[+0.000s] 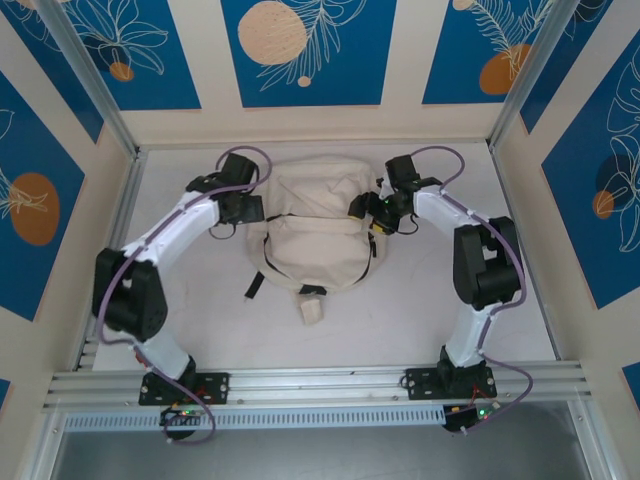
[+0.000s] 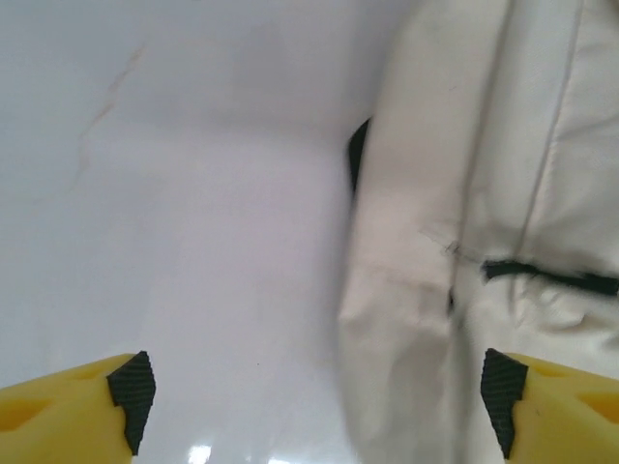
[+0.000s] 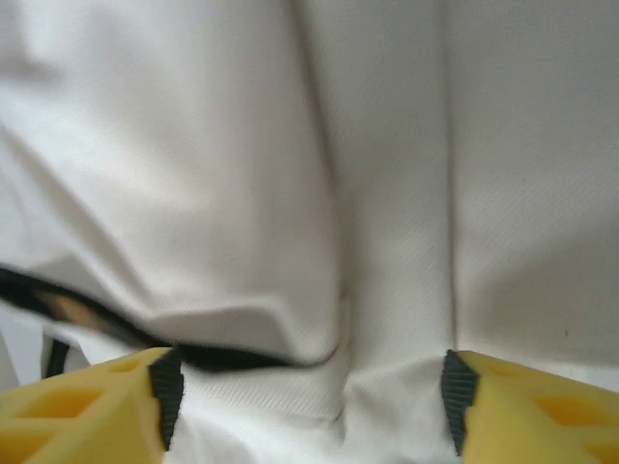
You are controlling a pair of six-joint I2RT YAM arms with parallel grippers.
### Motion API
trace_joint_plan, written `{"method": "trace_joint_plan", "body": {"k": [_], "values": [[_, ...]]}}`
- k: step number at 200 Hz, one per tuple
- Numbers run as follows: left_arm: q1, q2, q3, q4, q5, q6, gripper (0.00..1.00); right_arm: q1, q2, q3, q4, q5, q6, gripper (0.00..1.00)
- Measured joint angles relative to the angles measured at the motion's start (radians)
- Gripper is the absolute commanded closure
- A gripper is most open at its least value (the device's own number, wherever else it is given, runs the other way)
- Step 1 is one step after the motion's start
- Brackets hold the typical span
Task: Pack books, pencil case, and school supplies into a backpack
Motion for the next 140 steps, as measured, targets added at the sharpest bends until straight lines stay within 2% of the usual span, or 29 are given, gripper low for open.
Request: {"method": "trace_joint_plan", "body": {"k": [28, 58, 107, 140], "values": [[0.060, -0.199, -0.170, -0.081, -0.034, -0.062, 0.01, 0.020, -0.087, 0.000, -0.028, 0.025, -0.008, 0.18], [0.192, -0.352, -0.394, -0.179, -0.060, -0.157, 0.01, 0.045, -0.123, 0.000, -0.050, 0.032, -0.011, 0.16], [0.370, -0.509, -0.650, -0.209, -0.058, -0.294, 0.01, 0.083, -0.123, 0.016, -0.098, 0.043, -0.021, 0.14], [0.494, -0.539, -0.755, -0.175, -0.029, -0.340, 0.00, 0.086, -0.123, 0.034, -0.116, 0.050, -0.026, 0.14]]}}
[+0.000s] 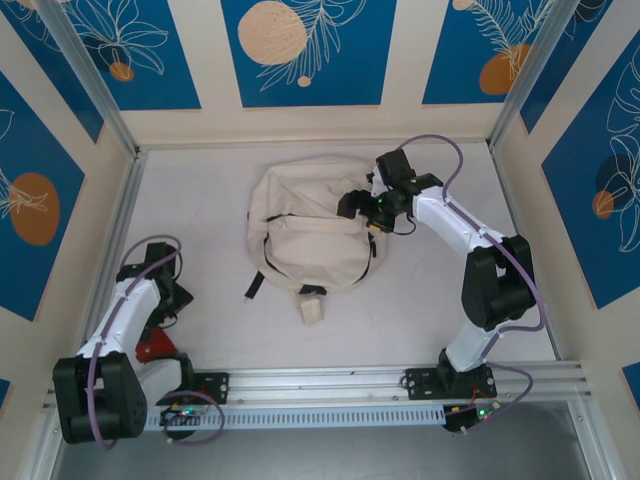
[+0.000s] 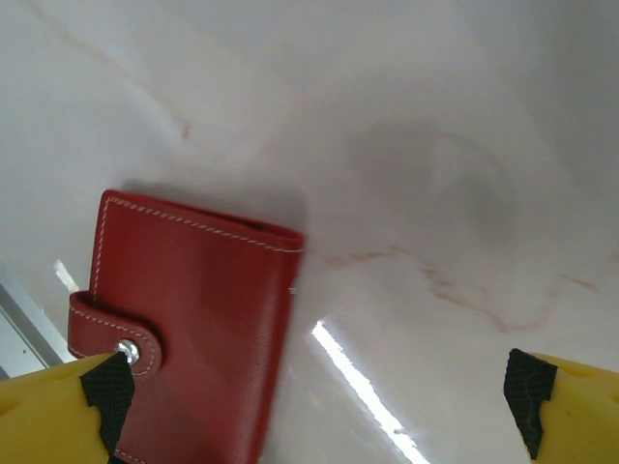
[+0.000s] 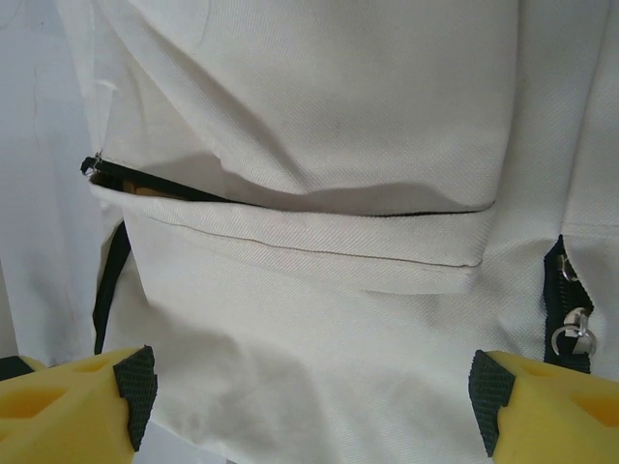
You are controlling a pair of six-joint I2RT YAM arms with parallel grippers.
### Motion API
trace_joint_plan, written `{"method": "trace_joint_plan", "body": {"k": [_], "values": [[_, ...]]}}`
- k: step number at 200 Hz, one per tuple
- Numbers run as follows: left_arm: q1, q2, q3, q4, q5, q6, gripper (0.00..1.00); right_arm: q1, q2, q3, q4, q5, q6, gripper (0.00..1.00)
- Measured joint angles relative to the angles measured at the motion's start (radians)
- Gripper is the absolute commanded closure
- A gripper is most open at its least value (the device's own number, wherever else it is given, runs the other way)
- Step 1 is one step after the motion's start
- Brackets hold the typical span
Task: Pack books, pencil case, and school supplies into a backpack
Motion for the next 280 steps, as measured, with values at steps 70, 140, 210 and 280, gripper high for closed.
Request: {"method": "trace_joint_plan", "body": {"k": [70, 140, 210, 280], "values": [[0.132, 0.048, -0.083, 0.156, 0.121, 0.002, 0.00, 0.000, 0.000, 0.004, -0.029, 0.004, 0.000, 0.14], [0.042, 0.157, -0.031, 0.180, 0.155, 0.035, 0.02, 0.001, 0.000, 0.004, -0.040, 0.025, 0.000, 0.14], [-0.333, 0.367, 0.238, 0.412, 0.412, 0.001, 0.03, 0.040, 0.005, 0.025, -0.043, 0.034, 0.004, 0.15], [-0.214, 0.295, 0.267, 0.365, 0.446, 0.107, 0.11, 0.262, 0.122, 0.161, -0.005, 0.010, 0.031, 0.32]]}}
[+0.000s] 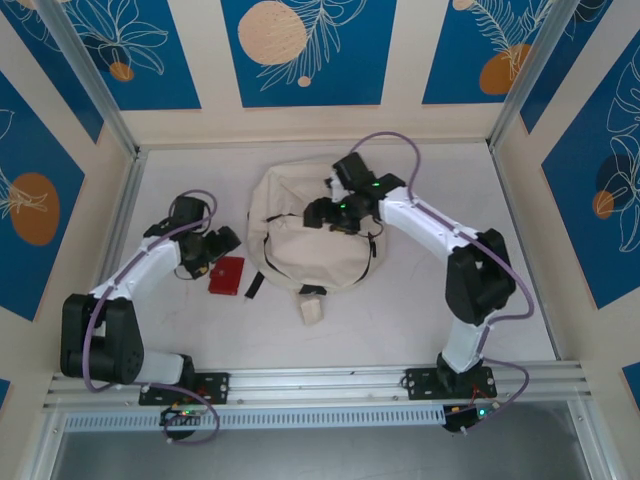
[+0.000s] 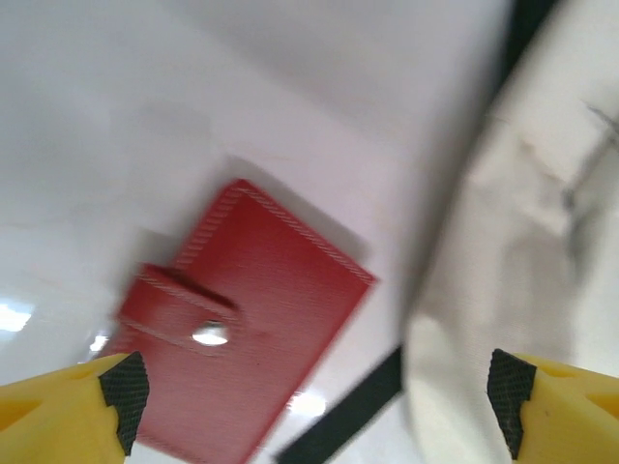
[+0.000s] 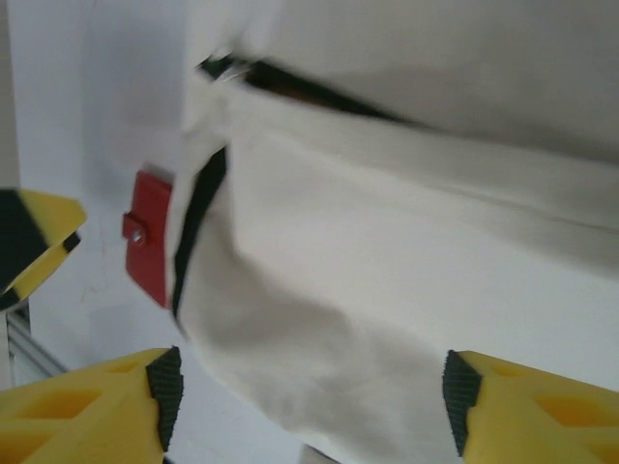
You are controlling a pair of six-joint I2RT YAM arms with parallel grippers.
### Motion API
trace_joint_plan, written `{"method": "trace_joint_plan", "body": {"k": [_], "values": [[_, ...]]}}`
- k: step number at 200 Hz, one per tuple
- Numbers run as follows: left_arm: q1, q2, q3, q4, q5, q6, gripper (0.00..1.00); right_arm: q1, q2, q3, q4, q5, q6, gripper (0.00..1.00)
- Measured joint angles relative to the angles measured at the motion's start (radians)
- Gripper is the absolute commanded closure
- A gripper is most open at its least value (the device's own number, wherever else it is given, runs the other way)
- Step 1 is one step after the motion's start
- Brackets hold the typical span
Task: Pack books, pencil case, and school supplies into a backpack
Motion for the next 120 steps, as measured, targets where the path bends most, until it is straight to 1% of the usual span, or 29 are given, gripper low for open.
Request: {"method": "trace_joint_plan", "body": {"k": [17, 31, 50, 59, 76, 82, 102, 120], "values": [[0.078, -0.002, -0.051, -0.010, 0.019, 0.035, 0.16, 0.093, 0.082, 0.079, 0.014, -0.012, 0.024, 0.38], [0.119, -0.001, -0.081, -0.020, 0.030, 0.062, 0.24, 0.161, 0.155, 0.153, 0.018, -0.019, 0.038, 0.41], [0.133, 0.012, -0.101, -0.013, 0.059, 0.086, 0.35, 0.238, 0.267, 0.285, -0.002, -0.014, 0.068, 0.47], [0.133, 0.023, -0.107, -0.004, 0.076, 0.090, 0.41, 0.264, 0.319, 0.347, -0.010, -0.013, 0.082, 0.53], [0.133, 0.041, -0.116, 0.014, 0.100, 0.102, 0.52, 0.292, 0.399, 0.437, -0.026, -0.012, 0.136, 0.58], [0.133, 0.047, -0.119, 0.020, 0.105, 0.100, 0.54, 0.297, 0.425, 0.467, -0.038, -0.010, 0.153, 0.59], [0.133, 0.066, -0.127, 0.033, 0.115, 0.102, 0.63, 0.299, 0.520, 0.576, -0.082, -0.006, 0.216, 0.61], [0.134, 0.084, -0.138, 0.048, 0.118, 0.101, 0.68, 0.299, 0.604, 0.673, -0.124, -0.006, 0.260, 0.60]]}}
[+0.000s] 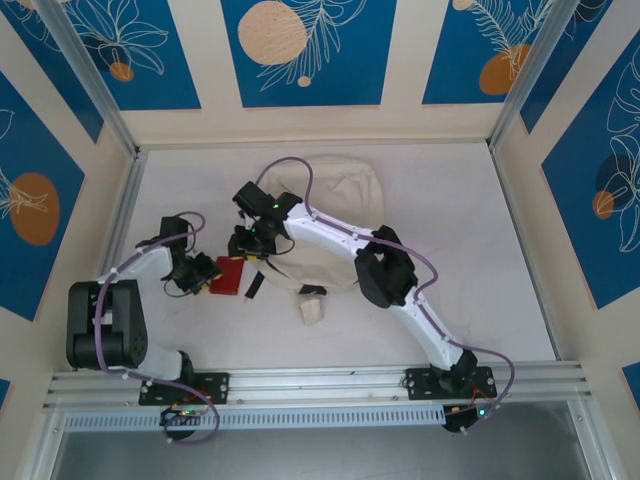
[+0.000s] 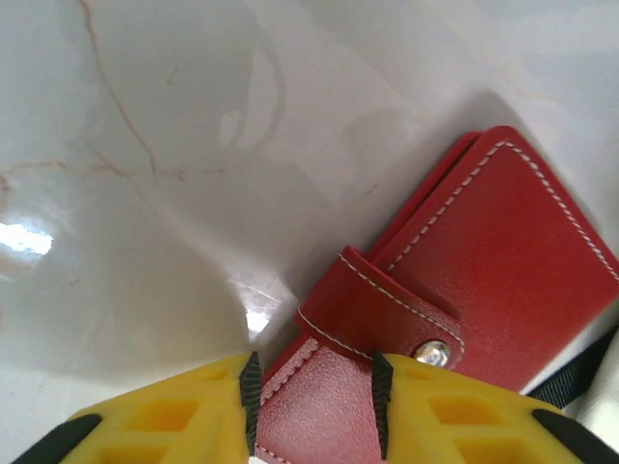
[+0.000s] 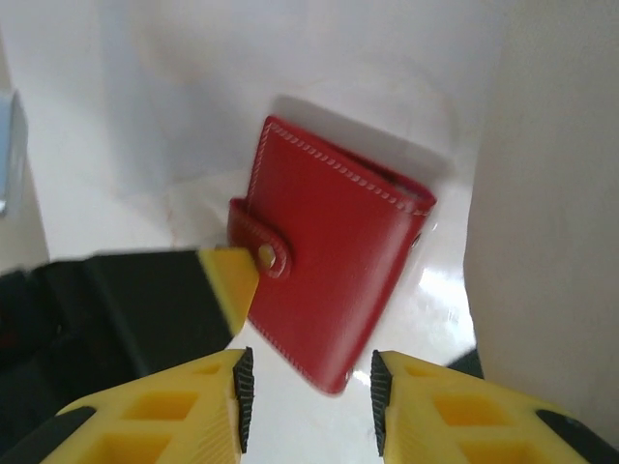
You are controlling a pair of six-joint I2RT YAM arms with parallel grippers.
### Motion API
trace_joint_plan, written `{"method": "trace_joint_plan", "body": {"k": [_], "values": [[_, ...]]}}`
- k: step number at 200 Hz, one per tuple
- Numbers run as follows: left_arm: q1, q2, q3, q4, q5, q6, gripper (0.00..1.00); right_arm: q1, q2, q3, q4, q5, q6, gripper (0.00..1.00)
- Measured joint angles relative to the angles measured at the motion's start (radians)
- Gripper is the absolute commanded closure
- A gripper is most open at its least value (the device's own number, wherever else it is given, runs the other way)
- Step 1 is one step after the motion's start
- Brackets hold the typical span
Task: Pack books, pencil case, and school supplies into a backpack
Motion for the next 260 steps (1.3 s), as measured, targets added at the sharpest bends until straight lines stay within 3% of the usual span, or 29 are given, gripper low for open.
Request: {"method": "trace_joint_plan", "body": {"k": [46, 131, 141, 180, 198, 219, 260], "values": [[0.000, 0.008, -0.003, 0.018, 0.006, 0.000, 0.79, 0.000, 0.102, 0.088, -0.060, -0.001, 0.055, 0.56], [0.000, 0.012, -0.003, 0.024, 0.016, 0.000, 0.82, -0.001, 0.182, 0.143, -0.061, -0.109, 0.040, 0.64], [0.000, 0.012, -0.003, 0.025, 0.017, 0.000, 0.82, -0.001, 0.182, 0.143, -0.058, -0.125, 0.033, 0.67], [0.000, 0.011, -0.003, 0.026, 0.026, 0.000, 0.82, -0.012, 0.182, 0.144, -0.050, -0.183, -0.010, 0.96], [0.000, 0.005, -0.002, 0.020, 0.028, 0.004, 0.75, -0.016, 0.174, 0.132, -0.036, -0.185, -0.032, 1.00], [0.000, -0.015, 0.023, -0.026, 0.035, 0.024, 0.57, -0.015, 0.103, 0.020, 0.006, -0.160, -0.048, 1.00], [0.000, -0.113, 0.175, -0.135, 0.043, 0.082, 0.33, -0.055, -0.257, -0.360, 0.112, -0.094, -0.075, 1.00]]}}
